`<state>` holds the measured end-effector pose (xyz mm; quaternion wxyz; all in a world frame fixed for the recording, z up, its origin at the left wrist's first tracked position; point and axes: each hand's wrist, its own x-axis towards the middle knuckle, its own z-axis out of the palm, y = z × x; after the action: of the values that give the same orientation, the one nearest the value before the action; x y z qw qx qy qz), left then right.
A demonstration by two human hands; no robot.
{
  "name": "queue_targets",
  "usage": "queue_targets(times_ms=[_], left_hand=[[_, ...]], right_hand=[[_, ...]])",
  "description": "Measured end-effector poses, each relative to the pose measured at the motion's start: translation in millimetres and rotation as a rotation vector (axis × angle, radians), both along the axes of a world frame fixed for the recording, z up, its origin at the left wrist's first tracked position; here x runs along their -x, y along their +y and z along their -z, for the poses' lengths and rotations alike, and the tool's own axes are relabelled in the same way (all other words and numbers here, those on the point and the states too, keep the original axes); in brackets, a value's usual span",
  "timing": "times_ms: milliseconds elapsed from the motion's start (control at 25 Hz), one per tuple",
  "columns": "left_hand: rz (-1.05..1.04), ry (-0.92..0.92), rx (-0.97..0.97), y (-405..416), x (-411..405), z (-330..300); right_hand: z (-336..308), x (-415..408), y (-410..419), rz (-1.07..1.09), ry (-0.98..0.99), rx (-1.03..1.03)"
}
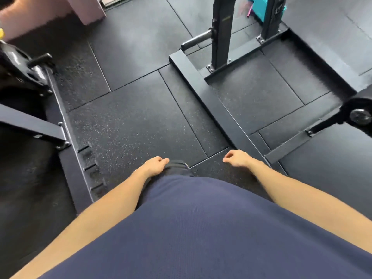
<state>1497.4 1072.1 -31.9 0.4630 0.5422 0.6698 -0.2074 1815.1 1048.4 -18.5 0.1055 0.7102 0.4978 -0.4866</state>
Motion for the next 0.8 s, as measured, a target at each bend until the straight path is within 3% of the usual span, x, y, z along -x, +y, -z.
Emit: queue_targets(times_ms=[160,400,800], left_hand=[[-0.093,0.0,0.062,55,-7,10],[-0.207,-0.033,0.093,207,27,28],[-0.608,-0.026,0.017,424,98,-7]], right_hand=[[4,0,114,-0.15,0.015,0.008],[18,39,306,-0.333,0.0,0.007],[1,148,598,-0.667,-0.001,-0.083]])
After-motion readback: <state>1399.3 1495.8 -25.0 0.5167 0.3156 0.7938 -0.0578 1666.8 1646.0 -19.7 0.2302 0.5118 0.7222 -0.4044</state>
